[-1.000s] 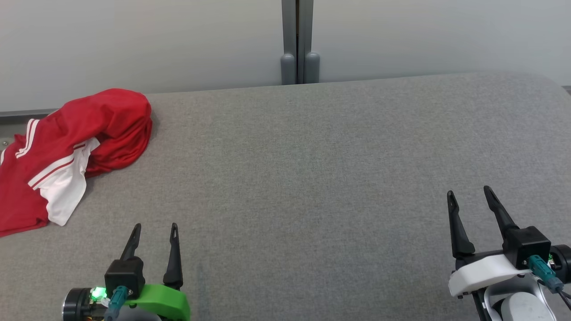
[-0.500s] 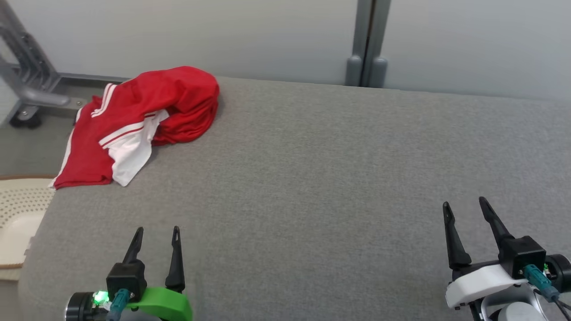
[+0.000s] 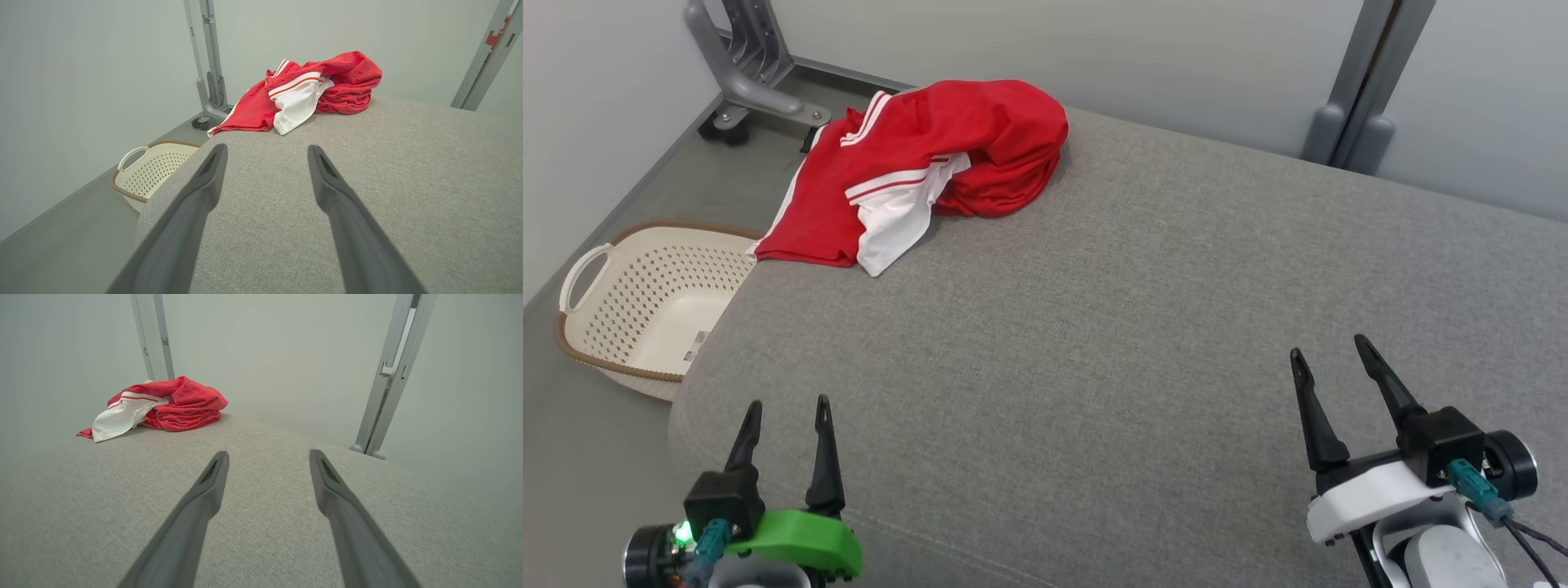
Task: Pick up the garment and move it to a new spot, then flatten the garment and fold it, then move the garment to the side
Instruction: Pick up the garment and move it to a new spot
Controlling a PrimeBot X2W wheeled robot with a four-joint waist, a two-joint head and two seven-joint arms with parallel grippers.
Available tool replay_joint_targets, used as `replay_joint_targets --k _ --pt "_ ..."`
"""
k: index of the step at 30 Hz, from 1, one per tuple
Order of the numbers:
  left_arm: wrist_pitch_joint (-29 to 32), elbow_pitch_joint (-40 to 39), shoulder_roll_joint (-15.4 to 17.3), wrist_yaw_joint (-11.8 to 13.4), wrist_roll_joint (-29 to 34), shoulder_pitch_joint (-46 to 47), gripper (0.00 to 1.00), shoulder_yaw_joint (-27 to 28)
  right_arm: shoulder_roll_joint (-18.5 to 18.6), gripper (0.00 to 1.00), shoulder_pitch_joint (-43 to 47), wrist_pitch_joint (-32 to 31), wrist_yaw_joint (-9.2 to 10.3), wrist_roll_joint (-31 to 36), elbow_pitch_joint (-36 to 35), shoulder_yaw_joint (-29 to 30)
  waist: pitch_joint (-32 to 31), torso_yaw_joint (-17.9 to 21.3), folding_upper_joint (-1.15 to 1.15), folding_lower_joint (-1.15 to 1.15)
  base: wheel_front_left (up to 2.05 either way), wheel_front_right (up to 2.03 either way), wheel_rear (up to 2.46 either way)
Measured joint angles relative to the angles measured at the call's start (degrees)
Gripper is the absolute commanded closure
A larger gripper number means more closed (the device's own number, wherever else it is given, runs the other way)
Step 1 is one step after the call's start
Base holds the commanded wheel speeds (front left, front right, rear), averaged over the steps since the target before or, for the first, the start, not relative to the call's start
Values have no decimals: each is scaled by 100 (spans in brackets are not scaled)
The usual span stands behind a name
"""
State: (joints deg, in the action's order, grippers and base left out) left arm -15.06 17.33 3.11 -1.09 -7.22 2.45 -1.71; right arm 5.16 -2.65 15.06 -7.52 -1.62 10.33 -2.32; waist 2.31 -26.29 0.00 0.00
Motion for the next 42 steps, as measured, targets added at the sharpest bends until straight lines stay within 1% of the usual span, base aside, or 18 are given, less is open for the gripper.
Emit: replay_joint_targets --k 1,5,9,11,13,18,21,22,24,27,29,31,32,33,35,39,42 --pt "1 -2 -3 -16 -33 68 0 -9 20 0 -30 0 0 -25 -7 -4 30 -7 0 0 0 0 0" --pt "0 70 -11 -113 -223 818 0 -141 287 0 -364 0 -1 -24 -145 -77 303 -19 0 0 0 0 0" --pt "12 549 -5 -205 -202 1873 0 -304 581 0 -799 0 -1 -31 -286 -137 692 7 0 0 0 0 0" --pt "111 747 15 -296 -242 2460 0 -309 699 0 -1029 0 -1 -41 -333 -175 913 36 0 0 0 0 0" --pt "281 979 87 -369 -320 3108 0 -301 810 0 -1249 0 -1 -76 -374 -208 1187 88 0 0 0 0 0" --pt "633 1560 319 -494 -552 4426 0 -218 956 0 -1583 0 -1 -127 -488 -278 1889 304 0 0 0 0 0" --pt "903 2035 361 -494 -665 5048 0 -200 1036 0 -1647 0 -1 -138 -550 -310 2330 500 0 -1 0 0 0" --pt "999 2229 412 -472 -606 5236 0 -213 1068 0 -1650 0 -1 -148 -573 -323 2475 571 0 -1 0 0 0" --pt "1258 2652 493 -388 -708 5581 0 -102 1123 0 -1667 0 -1 -174 -622 -353 2745 714 0 -1 0 0 0" --pt "1536 3205 639 -281 -736 5929 0 -24 1173 0 -1709 1 -2 -194 -719 -398 3062 924 0 -1 0 0 0" --pt "1674 3508 827 -233 -599 6099 0 -113 1172 0 -1764 16 -2 -216 -793 -408 3213 1078 0 -1 0 0 0" --pt "1809 3819 949 -190 -589 6202 0 -127 1162 0 -1774 19 -2 -231 -855 -402 3327 1237 0 -1 0 0 0" --pt "1915 3985 987 -190 -575 6232 60 -156 1144 0 -1773 19 -2 -235 -881 -390 3376 1323 0 -1 0 0 0" --pt "1987 4118 996 -197 -578 6265 100 -164 1126 0 -1770 20 -2 -235 -902 -375 3420 1405 0 0 0 0 0" --pt "1989 4231 1039 -245 -610 6398 100 -162 1073 0 -1764 25 -2 -252 -932 -321 3487 1542 0 0 0 0 0" --pt "1847 4314 1120 -366 -566 6518 100 -292 972 0 -1672 26 -2 -270 -890 -265 3464 1679 0 0 0 0 0" --pt "1688 4256 1296 -432 -537 6531 100 -359 859 0 -1521 25 -1 -281 -792 -246 3320 1734 0 0 0 0 0"
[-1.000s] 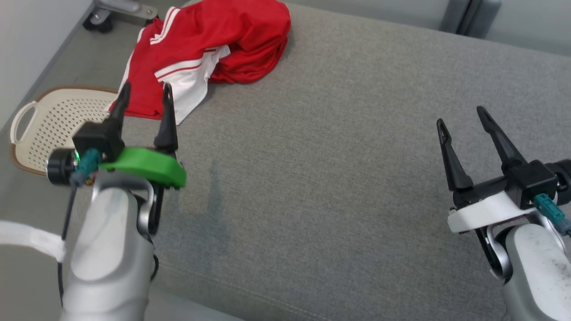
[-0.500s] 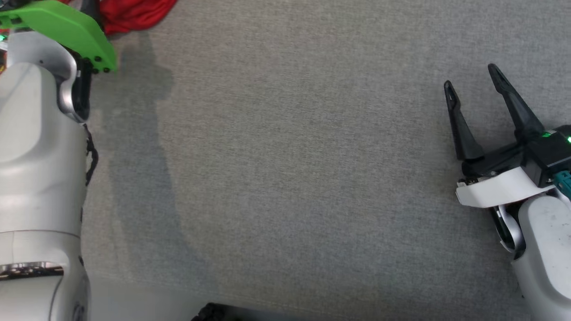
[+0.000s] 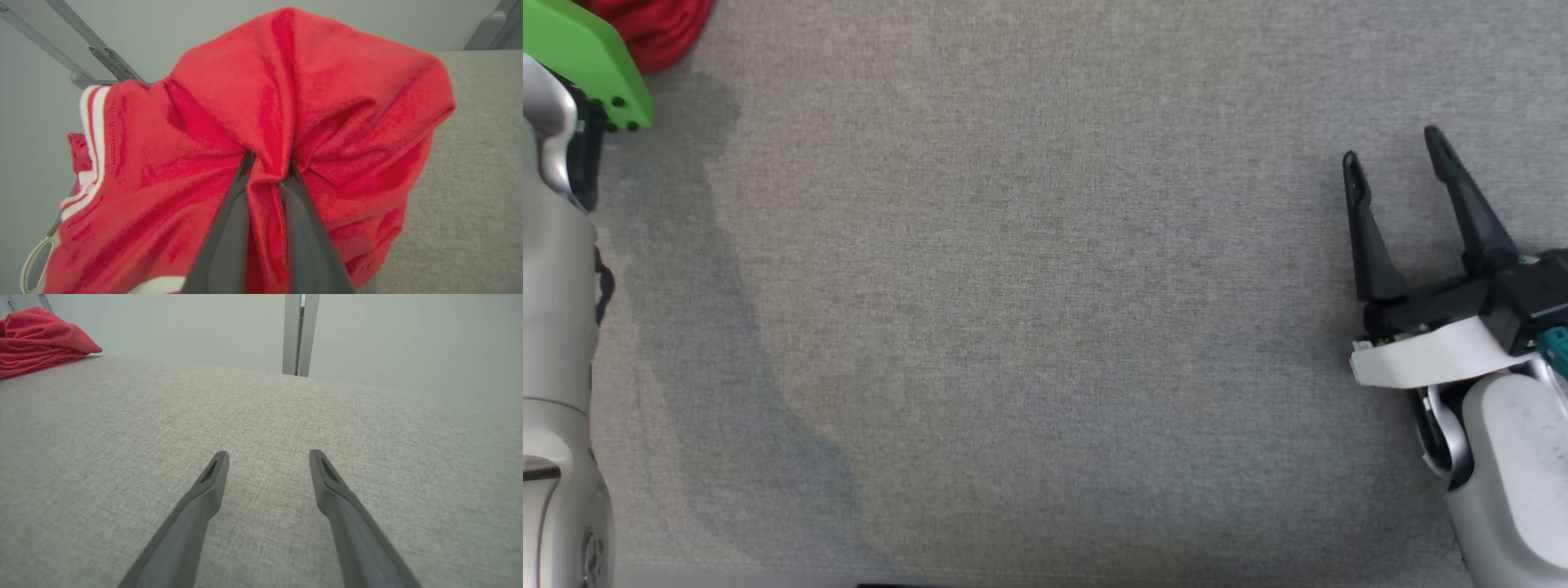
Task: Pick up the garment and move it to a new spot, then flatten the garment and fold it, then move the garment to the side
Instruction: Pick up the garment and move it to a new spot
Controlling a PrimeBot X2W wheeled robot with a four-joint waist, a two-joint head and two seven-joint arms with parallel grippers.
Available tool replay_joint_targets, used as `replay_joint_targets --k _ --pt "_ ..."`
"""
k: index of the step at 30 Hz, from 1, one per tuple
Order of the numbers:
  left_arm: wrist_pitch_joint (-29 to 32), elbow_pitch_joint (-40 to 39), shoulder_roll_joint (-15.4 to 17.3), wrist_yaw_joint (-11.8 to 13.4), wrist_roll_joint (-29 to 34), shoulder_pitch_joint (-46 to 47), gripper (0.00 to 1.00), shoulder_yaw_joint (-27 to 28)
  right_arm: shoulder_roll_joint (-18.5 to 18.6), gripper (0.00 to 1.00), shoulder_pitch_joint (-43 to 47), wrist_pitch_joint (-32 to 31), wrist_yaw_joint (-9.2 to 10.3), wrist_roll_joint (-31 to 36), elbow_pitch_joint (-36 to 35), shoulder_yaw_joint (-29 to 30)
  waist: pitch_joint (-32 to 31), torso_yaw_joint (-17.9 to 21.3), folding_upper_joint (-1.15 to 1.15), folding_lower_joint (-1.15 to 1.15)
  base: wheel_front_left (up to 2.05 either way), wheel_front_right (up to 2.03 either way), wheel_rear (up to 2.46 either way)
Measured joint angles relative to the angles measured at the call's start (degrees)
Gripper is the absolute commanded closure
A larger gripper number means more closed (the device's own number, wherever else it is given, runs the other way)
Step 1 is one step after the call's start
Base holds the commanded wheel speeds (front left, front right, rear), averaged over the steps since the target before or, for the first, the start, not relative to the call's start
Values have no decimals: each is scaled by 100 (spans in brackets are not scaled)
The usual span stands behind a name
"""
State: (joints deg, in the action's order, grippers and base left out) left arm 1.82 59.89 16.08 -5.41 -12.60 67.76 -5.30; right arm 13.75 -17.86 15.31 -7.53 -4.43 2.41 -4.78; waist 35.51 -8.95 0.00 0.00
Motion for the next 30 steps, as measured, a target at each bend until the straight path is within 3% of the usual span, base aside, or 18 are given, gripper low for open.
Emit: replay_joint_targets --k 7,12,16,21,30 --pt "16 -601 84 -148 32 83 100 -337 -301 0 357 -16 -1 -52 252 24 -600 42 0 0 0 0 0" --pt "342 -1482 -86 -189 -235 -16 100 -703 -572 0 509 -16 0 -75 323 35 -1157 56 0 0 0 0 0" --pt "808 -2610 -211 -191 -928 -549 100 -1246 -713 0 693 -16 -1 -92 367 16 -1585 124 0 0 0 0 0" --pt "1454 -4307 -78 -192 -1824 -1321 100 -1806 -813 0 876 -16 -1 -92 372 41 -2026 315 0 0 0 0 0" --pt "2653 -6822 -98 -193 -3656 -2672 100 -2473 -934 0 1071 -16 -1 -93 339 81 -2415 1059 -1 0 0 0 0"
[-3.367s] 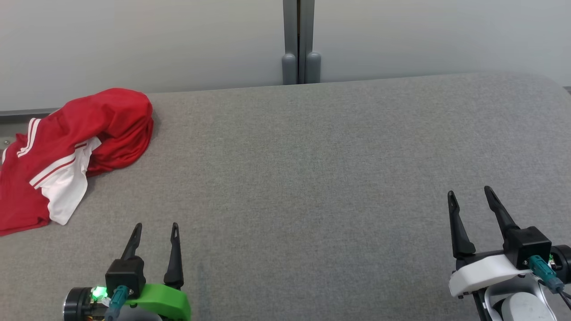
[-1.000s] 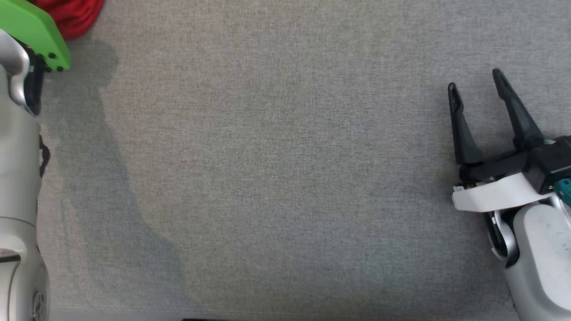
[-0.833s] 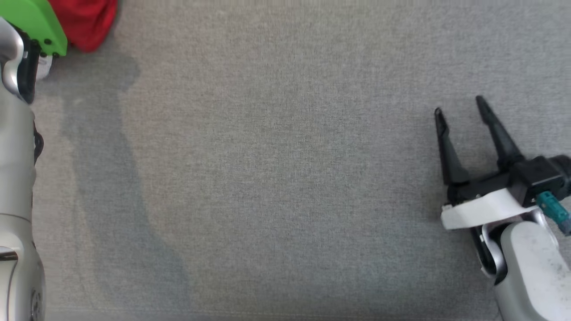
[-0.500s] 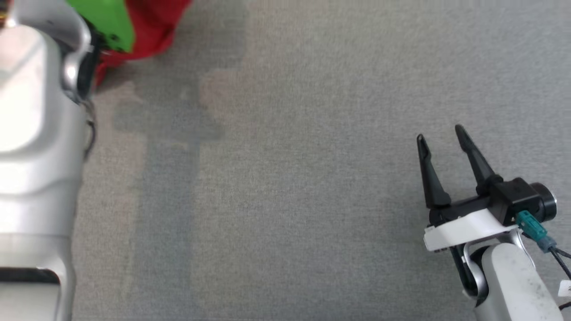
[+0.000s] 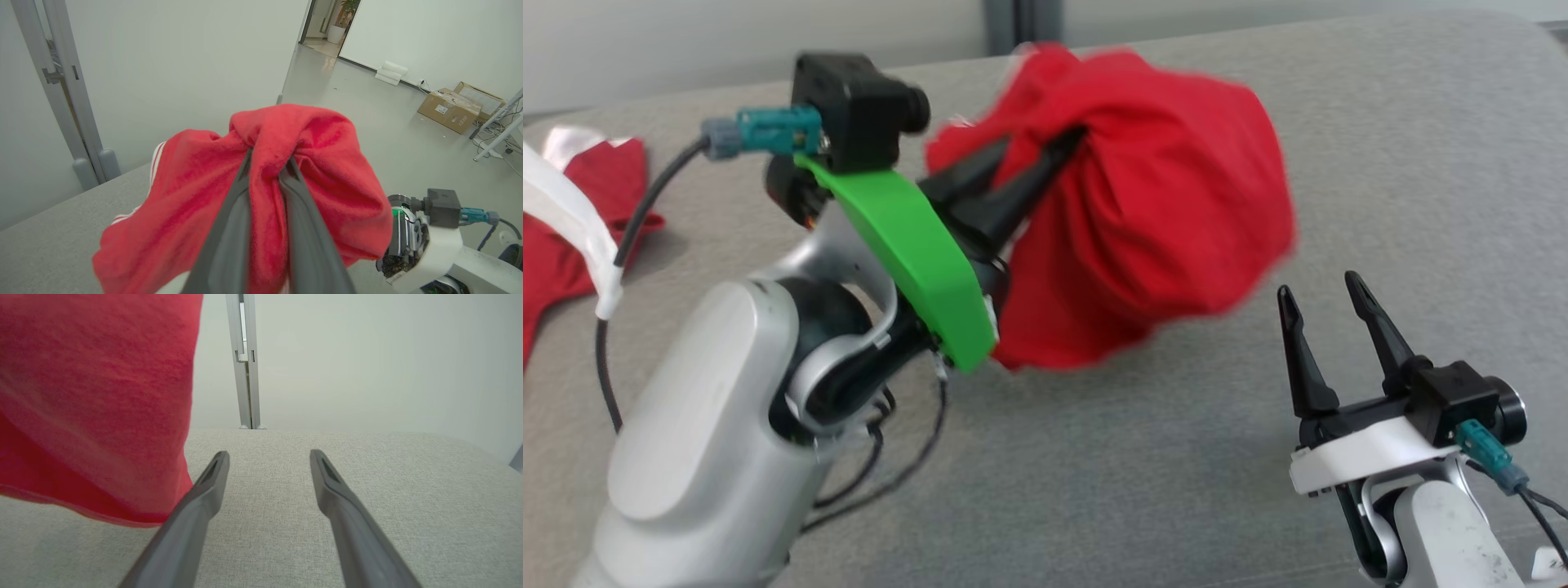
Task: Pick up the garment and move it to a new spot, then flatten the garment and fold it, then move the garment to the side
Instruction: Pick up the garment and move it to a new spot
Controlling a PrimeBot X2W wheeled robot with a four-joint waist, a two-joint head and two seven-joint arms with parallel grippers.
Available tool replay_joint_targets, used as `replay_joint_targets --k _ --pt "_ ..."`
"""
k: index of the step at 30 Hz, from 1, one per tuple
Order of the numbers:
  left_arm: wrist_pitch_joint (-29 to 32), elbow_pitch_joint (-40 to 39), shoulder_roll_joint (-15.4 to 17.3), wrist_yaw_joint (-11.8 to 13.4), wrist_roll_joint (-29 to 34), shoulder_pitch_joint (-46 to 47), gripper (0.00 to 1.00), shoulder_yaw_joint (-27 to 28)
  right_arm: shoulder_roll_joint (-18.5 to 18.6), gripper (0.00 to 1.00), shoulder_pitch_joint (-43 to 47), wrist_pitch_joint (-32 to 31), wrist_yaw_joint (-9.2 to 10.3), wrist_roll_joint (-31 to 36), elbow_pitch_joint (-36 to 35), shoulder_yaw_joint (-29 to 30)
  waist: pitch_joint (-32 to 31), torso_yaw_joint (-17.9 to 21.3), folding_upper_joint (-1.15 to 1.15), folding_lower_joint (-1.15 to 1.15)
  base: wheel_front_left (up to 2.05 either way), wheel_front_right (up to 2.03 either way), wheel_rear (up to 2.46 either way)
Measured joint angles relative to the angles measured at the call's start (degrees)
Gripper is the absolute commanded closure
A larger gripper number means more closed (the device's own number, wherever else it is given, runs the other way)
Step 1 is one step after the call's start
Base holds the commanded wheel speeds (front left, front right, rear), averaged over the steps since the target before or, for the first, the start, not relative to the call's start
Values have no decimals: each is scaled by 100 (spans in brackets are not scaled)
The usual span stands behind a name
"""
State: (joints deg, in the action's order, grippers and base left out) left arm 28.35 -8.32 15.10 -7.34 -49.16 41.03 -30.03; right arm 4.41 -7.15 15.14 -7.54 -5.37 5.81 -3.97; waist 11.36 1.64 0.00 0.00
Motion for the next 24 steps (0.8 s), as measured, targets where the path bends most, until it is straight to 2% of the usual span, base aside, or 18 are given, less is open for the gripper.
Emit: replay_joint_targets --k 3,6,11,15,18,21,22,23,24 --pt "236 -385 -12 -1 -439 -219 100 -166 -19 0 8 0 0 -14 -18 14 -49 297 0 0 0 0 0" --pt "296 -414 19 -1 -797 -374 100 -198 -58 0 7 0 0 -34 -33 -44 -77 622 0 0 0 0 0" --pt "101 316 205 -1 -872 -446 100 -323 -102 0 -14 0 1 -97 -38 -83 -68 1134 0 0 0 0 0" --pt "-667 1238 385 -7 -871 -403 100 -631 -137 0 -42 0 1 -159 -21 -122 -18 1545 0 0 0 0 0" --pt "-1391 2280 853 -3 -200 -179 100 -1054 -138 0 -71 0 1 -187 4 -168 37 1817 0 0 0 0 0" --pt "-2217 3305 897 -3 105 58 100 -1255 -147 0 -80 0 0 -227 11 -188 92 2052 0 0 0 0 0" --pt "-2539 3622 849 -3 309 127 55 -1317 -146 0 -79 0 1 -253 11 -185 110 2119 0 0 0 0 0" --pt "-2774 3914 793 -3 457 213 0 -1417 -145 0 -76 0 1 -263 12 -175 127 2179 0 0 0 0 0" --pt "-2910 4122 742 -3 497 259 0 -1469 -147 0 -74 0 1 -263 11 -167 138 2217 0 0 0 0 0"
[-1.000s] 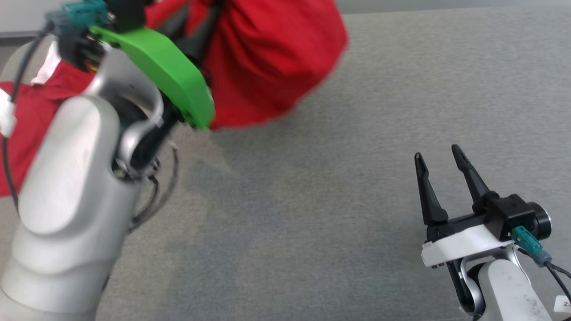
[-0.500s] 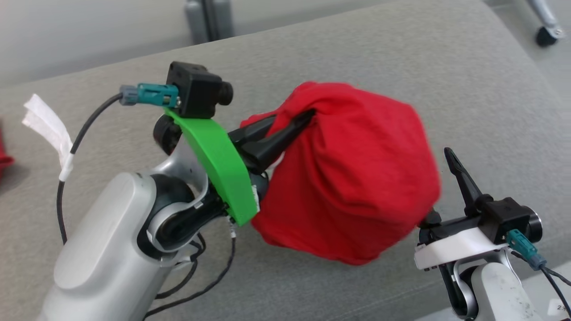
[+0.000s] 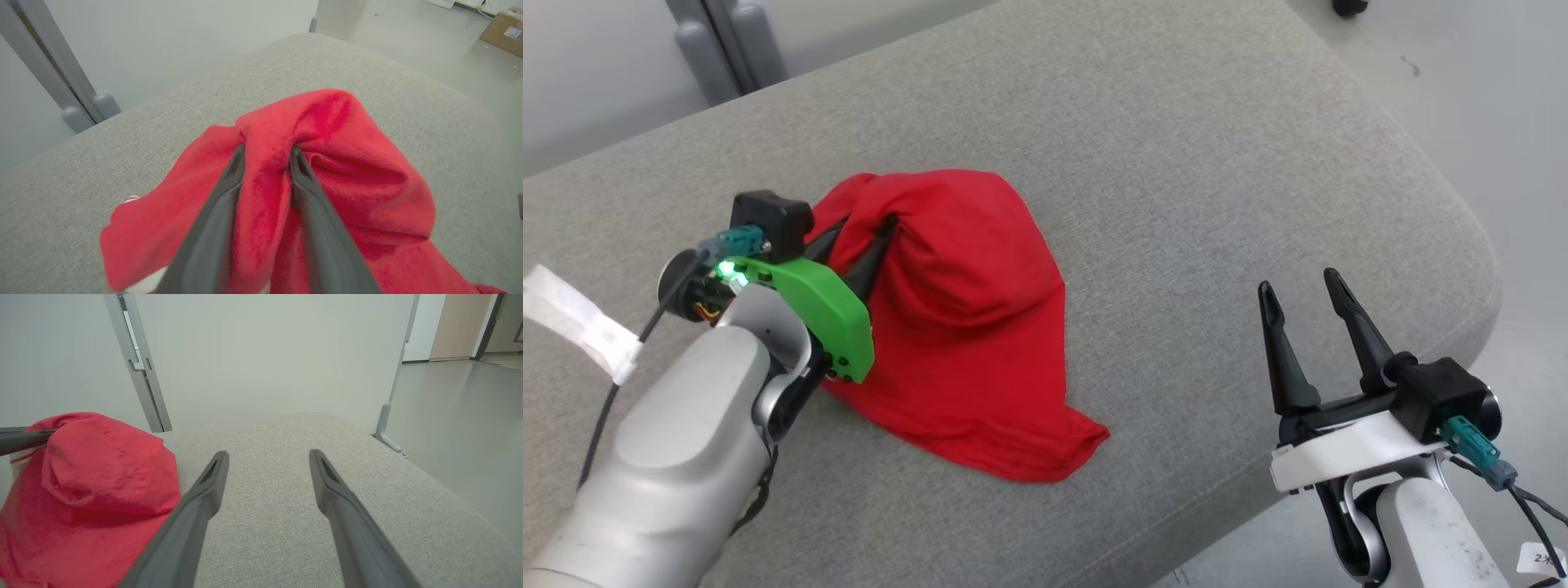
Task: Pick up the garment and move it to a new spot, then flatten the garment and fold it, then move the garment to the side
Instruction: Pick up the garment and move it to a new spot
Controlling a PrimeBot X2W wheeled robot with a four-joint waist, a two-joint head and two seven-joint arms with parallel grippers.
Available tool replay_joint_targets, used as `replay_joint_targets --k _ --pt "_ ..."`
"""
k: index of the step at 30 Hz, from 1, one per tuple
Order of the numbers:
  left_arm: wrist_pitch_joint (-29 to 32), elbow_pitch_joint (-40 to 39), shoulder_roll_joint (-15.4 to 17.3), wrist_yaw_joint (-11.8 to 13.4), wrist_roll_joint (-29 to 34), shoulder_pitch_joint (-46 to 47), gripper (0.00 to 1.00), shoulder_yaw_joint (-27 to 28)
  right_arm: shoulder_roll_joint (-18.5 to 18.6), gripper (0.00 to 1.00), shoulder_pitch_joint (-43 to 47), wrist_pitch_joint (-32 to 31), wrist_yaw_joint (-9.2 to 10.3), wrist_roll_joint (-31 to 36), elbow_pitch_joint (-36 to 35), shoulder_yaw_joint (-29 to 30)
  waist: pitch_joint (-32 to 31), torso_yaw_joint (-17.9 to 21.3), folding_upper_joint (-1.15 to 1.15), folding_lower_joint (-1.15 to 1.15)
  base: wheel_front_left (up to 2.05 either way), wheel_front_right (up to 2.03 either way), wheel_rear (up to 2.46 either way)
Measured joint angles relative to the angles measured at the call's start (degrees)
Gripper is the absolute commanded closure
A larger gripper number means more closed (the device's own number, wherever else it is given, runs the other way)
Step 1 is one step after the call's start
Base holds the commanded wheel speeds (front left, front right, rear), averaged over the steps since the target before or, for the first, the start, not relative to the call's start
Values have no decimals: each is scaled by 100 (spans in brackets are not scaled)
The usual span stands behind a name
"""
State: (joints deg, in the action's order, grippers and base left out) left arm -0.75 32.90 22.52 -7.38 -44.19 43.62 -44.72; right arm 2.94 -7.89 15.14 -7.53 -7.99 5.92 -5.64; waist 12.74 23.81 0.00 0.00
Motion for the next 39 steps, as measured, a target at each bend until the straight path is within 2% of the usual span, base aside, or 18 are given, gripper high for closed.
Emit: replay_joint_targets --k 6,10,13,16,18,22,27,34,39 --pt "-1012 1179 -403 29 318 170 0 -275 -2 0 43 0 0 11 22 86 29 -37 0 0 0 0 0" --pt "-1404 1335 -678 392 524 214 0 -15 -4 0 70 0 0 108 10 162 -33 -206 0 0 0 0 0" --pt "-1428 535 -828 795 867 -16 0 575 -9 0 161 0 -1 201 -53 277 -129 -394 0 0 0 0 0" --pt "-1437 -304 -924 1034 1246 -744 0 1137 -8 0 268 0 -1 286 -146 448 -233 -586 0 0 0 0 0" --pt "-1437 -751 -1047 1101 1397 -1298 0 1448 11 0 364 0 -1 342 -216 555 -306 -722 0 0 0 0 0" --pt "-1438 -1468 -1294 1143 1963 -2157 0 1838 137 0 592 0 -1 492 -423 883 -441 -1051 0 0 0 0 0" --pt "-1438 -1946 -1521 1138 2476 -3091 0 2274 207 0 923 0 -1 653 -563 1200 -597 -1501 0 0 0 0 0" --pt "-1437 -2048 -1638 1063 2907 -4117 0 2938 211 0 1238 0 -1 783 -572 1404 -821 -2050 0 0 0 0 0" --pt "-1438 -2058 -1740 900 3085 -4668 0 3396 165 0 1411 0 -1 813 -550 1491 -1022 -2360 0 0 0 0 0"
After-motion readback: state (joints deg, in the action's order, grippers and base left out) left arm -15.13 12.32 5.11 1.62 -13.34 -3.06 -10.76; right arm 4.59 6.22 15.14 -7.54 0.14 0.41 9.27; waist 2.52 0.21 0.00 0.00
